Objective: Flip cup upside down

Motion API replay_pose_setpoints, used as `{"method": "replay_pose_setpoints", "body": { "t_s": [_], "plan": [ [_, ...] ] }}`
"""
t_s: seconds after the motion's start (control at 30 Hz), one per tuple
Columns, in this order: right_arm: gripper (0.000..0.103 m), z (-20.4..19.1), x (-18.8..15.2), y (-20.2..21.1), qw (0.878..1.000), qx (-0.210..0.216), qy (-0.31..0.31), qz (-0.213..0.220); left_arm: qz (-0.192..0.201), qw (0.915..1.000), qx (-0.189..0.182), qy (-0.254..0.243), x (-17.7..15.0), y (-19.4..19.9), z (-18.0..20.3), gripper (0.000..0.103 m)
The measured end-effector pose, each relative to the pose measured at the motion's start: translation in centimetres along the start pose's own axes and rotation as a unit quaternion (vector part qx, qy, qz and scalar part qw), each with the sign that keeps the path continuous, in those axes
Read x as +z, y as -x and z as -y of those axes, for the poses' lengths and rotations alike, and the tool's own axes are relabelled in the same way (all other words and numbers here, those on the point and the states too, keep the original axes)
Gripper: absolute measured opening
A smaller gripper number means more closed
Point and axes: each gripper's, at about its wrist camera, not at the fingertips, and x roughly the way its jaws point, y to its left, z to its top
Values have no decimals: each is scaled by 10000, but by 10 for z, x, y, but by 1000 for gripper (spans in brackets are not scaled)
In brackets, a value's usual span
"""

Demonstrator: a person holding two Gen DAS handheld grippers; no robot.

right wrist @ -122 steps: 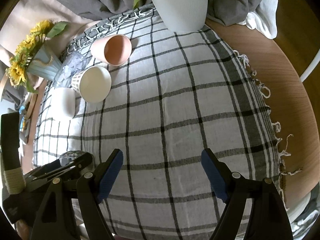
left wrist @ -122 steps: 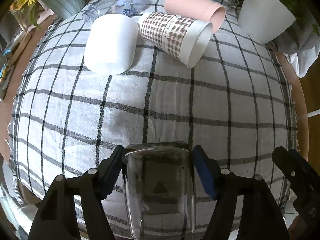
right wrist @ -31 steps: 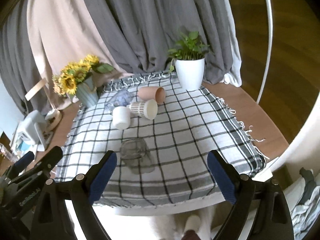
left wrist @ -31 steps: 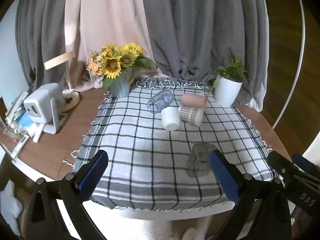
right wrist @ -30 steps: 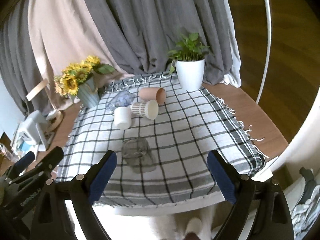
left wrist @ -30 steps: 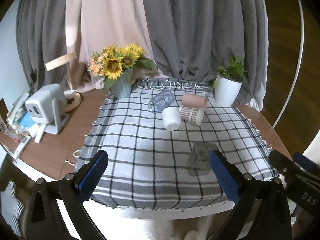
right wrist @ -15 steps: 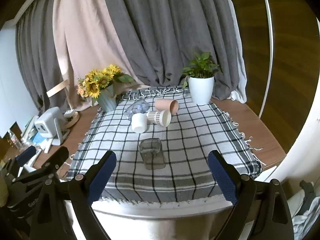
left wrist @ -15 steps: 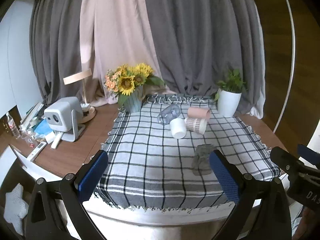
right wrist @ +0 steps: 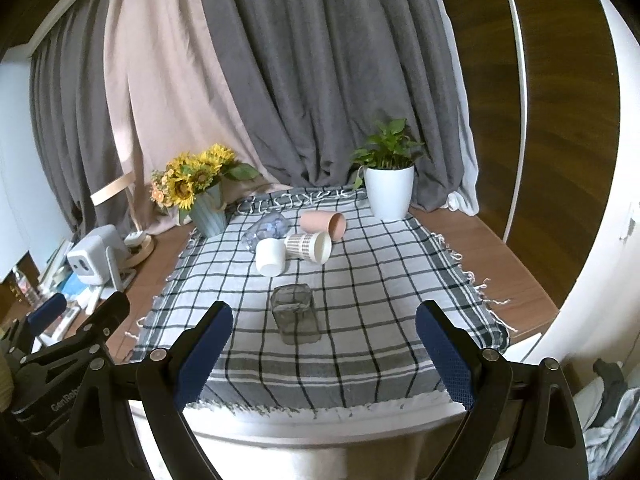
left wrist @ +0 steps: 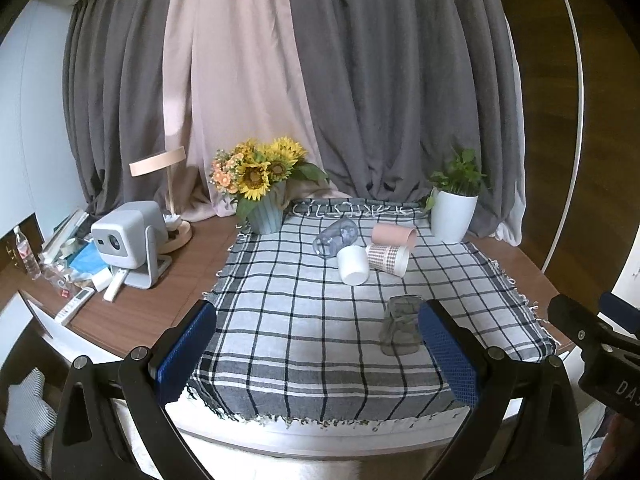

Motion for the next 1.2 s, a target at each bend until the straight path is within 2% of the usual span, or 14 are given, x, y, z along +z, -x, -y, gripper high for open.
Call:
{"method": "replay_pose_setpoints", "body": {
  "t_s": [0.77,1.2],
  "plan": [
    [93,2,-3,3,9999,-106,-28,11,-18,9999,-105,-31,0,1,3,103],
    [93,1,-2,3,9999,-113,-29,8,-6,10000,-16,-8,3,0,2,103]
  ]
}}
